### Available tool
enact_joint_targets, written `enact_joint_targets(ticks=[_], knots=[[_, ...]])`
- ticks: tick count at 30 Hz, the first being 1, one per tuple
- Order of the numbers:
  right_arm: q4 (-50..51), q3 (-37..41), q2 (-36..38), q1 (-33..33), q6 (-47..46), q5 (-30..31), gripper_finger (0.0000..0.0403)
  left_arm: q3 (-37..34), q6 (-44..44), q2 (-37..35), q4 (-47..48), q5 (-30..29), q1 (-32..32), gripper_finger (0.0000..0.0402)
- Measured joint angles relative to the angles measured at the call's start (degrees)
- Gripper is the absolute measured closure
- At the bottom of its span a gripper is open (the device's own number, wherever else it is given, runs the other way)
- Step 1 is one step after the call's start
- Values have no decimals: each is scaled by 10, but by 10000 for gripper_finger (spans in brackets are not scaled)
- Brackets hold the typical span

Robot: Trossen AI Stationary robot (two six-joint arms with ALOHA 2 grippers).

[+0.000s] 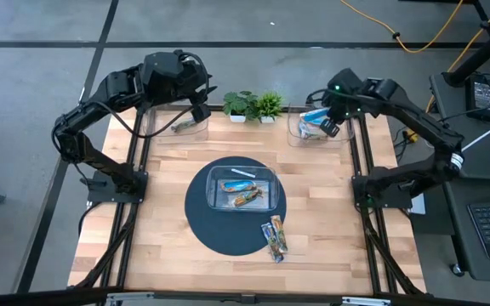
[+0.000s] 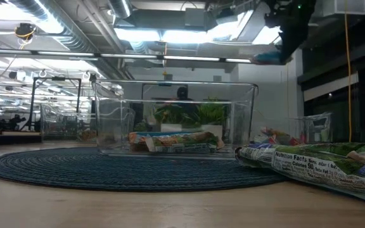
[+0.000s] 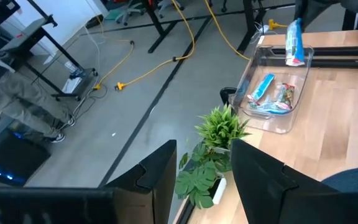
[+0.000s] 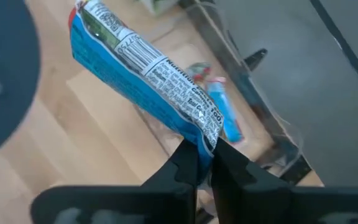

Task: Pick and place Granola Bars by type
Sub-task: Put the red granola bar into the top right transparent bin

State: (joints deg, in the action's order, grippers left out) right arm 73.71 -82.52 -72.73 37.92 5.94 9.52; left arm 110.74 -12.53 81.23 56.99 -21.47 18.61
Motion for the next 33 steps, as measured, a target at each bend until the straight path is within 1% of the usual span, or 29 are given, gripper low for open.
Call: enact_joint_targets(ticks=[6,11,14,18,22,27,31,33], knots=[[0,0,0,52,30,-1,364,0,13,0,0,0,0,258],[0,0,0,82,55,-6,376,0,14,0,0,0,0,258],[0,0,-1,98,67,-8,376,0,15,0,0,-1,0,258],[-4,12,-16,134,72,-43,367,0,25,0,0,-1,0,258],[-23,64,-28,159,81,-77,370,0,33,0,0,-1,0,258],[-116,153,-30,168,77,-111,377,0,42,0,0,-1,0,258],[-196,218,-30,167,59,-110,366,0,49,0,0,0,0,258],[-229,244,-30,167,48,-98,366,0,51,0,0,0,0,258]])
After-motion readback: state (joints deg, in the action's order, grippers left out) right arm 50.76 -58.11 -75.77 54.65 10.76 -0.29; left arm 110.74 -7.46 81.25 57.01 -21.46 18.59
